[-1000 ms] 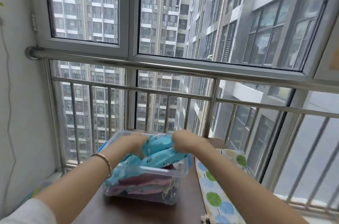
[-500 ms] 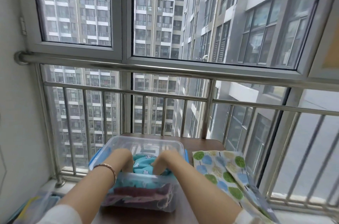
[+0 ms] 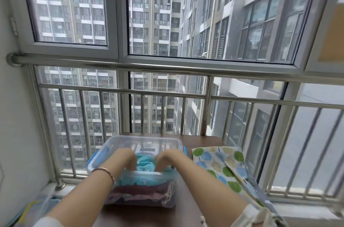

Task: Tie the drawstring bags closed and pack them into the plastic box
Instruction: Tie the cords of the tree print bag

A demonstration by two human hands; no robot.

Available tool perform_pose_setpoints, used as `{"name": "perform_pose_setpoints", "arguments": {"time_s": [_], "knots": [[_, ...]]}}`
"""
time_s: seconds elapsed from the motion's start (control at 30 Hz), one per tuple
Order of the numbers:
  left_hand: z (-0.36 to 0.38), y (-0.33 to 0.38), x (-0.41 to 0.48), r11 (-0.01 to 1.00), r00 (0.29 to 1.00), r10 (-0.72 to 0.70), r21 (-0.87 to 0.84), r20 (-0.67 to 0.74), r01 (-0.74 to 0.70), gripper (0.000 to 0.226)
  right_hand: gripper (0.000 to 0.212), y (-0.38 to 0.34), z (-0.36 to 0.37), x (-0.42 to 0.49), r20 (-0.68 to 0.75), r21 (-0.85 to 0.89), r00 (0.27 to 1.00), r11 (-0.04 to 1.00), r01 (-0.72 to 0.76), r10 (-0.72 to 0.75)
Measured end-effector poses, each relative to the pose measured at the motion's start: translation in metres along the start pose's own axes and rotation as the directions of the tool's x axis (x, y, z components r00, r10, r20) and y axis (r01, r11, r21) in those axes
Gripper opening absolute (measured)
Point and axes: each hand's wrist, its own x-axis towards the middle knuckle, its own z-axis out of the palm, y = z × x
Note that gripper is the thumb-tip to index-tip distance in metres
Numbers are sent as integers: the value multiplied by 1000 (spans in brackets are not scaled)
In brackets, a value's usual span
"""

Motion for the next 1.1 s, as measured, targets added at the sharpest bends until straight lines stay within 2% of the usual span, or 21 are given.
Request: {"name": "perform_pose_setpoints", "arguments": {"time_s": [0.03, 0.1, 0.2, 0.27, 0.33, 0.47, 0.57, 0.63, 0.67, 0.8, 0.93, 1.0, 1.1], "knots": [[-8, 3, -6, 999, 999, 22, -41, -46, -24, 57, 67, 6, -8, -8, -91, 78, 996, 997, 27, -20], [-30, 14, -24, 967, 964, 62, -223, -257, -121, 53, 62, 20, -26, -31, -276, 240, 961, 965, 105, -36], [-62, 47, -54, 829, 772, 45, -408, -634, -383, 27, 39, 52, -42, -73, -458, 355, 889, 919, 171, 12], [-72, 76, -77, 729, 685, 81, -425, -724, -536, 25, 30, 80, -40, -100, -519, 385, 851, 909, 156, 74], [-72, 105, -94, 692, 664, 183, -385, -725, -610, 26, 28, 108, -28, -118, -525, 412, 841, 904, 114, 133], [-48, 163, -108, 680, 658, 323, -317, -680, -661, 27, 28, 152, 24, -140, -406, 438, 884, 898, -35, 232], [-19, 199, -98, 718, 706, 418, -268, -572, -642, 29, 35, 173, 67, -151, -326, 464, 904, 880, -103, 277], [-1, 215, -85, 761, 740, 457, -214, -494, -612, 14, 38, 182, 89, -151, -285, 477, 911, 868, -134, 297], [8, 222, -81, 788, 755, 457, -180, -470, -589, 6, 38, 186, 99, -151, -268, 474, 914, 868, -150, 304], [40, 241, -70, 853, 813, 431, -116, -390, -508, 29, 49, 200, 134, -144, -242, 464, 909, 864, -197, 338], [67, 249, -57, 865, 820, 427, -91, -381, -493, 34, 47, 203, 162, -146, -193, 457, 918, 860, -227, 345], [71, 250, -54, 858, 808, 430, -96, -404, -505, 31, 42, 204, 171, -148, -205, 474, 913, 852, -224, 354], [66, 252, -53, 860, 808, 425, -98, -407, -501, 17, 40, 209, 177, -151, -268, 464, 860, 841, -280, 434]]}}
